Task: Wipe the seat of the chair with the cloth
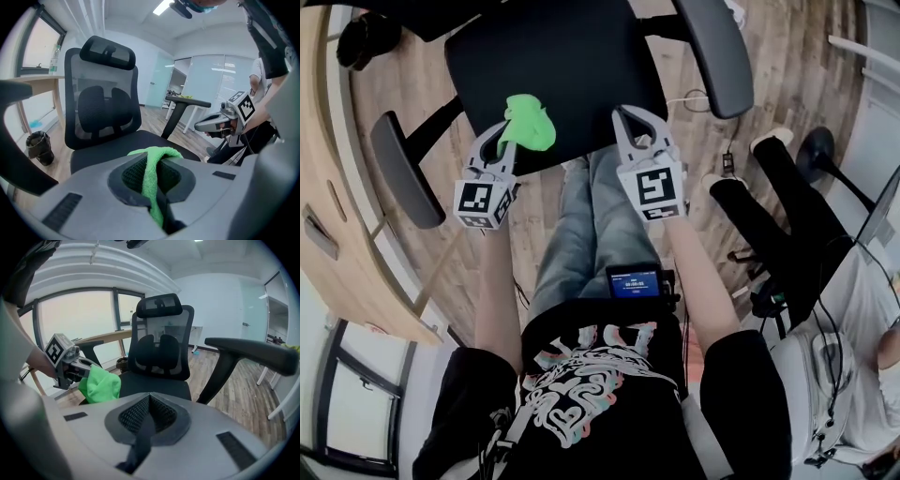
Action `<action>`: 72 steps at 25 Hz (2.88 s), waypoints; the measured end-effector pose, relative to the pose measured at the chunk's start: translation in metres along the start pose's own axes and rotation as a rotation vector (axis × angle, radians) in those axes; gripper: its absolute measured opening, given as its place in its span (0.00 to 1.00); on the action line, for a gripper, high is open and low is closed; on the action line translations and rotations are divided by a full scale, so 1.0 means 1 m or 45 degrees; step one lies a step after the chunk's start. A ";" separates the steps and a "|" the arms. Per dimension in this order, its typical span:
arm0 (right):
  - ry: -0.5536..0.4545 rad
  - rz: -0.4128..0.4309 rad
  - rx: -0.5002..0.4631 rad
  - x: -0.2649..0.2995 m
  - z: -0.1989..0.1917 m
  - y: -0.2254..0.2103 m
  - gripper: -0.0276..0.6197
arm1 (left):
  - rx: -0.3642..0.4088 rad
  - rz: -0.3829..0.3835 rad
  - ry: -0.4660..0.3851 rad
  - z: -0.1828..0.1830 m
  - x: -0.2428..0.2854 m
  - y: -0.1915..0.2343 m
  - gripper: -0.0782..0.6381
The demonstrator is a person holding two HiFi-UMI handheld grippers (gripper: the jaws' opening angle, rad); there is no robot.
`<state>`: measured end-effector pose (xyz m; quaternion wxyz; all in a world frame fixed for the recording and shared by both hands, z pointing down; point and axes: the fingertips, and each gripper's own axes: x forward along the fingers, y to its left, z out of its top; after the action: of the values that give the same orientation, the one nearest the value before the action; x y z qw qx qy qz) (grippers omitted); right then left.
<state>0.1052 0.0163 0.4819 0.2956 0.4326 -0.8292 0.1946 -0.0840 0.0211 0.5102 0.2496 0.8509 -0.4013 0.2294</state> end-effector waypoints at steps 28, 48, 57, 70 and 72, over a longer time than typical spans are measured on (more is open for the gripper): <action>0.054 0.061 -0.051 0.062 -0.058 0.001 0.05 | -0.110 0.035 0.252 -0.105 0.070 0.048 0.13; 0.093 0.090 -0.035 0.060 -0.071 0.010 0.05 | -0.080 0.039 0.264 -0.112 0.080 0.053 0.14; 0.152 0.100 -0.026 0.057 -0.077 0.011 0.05 | -0.064 0.066 0.315 -0.118 0.082 0.055 0.13; 0.122 0.090 -0.009 0.065 -0.075 0.008 0.05 | -0.095 0.007 0.391 -0.121 0.089 0.051 0.13; 0.131 0.095 -0.009 0.066 -0.075 0.010 0.05 | -0.119 0.014 0.414 -0.122 0.091 0.053 0.13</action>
<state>0.0918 0.0257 0.5810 0.3320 0.3897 -0.8292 0.2244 -0.0976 0.0142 0.6709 0.3491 0.7879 -0.3706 0.3464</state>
